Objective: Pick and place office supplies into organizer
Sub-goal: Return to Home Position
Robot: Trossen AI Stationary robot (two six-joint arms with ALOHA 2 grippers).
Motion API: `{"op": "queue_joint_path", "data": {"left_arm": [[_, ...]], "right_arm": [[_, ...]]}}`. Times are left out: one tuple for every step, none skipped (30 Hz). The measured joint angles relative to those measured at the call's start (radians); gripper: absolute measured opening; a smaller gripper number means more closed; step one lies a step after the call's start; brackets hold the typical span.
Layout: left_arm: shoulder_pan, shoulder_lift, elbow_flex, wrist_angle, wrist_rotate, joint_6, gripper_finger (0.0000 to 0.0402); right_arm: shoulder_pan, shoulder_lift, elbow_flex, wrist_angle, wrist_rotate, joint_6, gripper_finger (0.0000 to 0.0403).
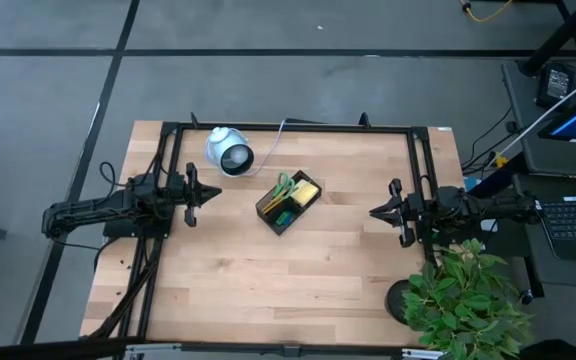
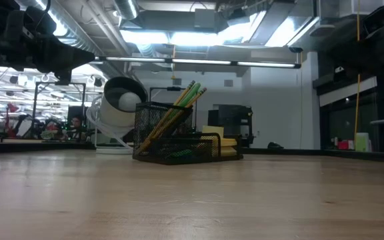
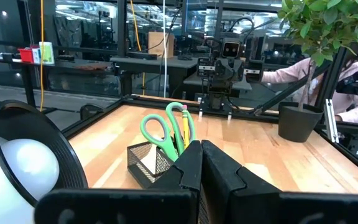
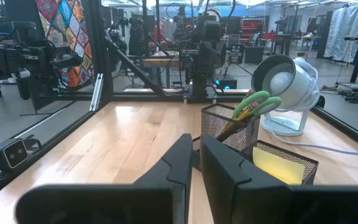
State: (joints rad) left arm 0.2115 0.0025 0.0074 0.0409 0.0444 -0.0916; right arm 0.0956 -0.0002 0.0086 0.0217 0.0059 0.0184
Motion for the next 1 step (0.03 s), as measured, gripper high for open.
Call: {"op": "queue_joint_path", "data": {"left_arm": [[0.0,0.0,0.0,0.0,0.0,0.0,0.0002]], "right_arm": [[0.0,0.0,0.0,0.0,0.0,0.0,0.0038]]}}
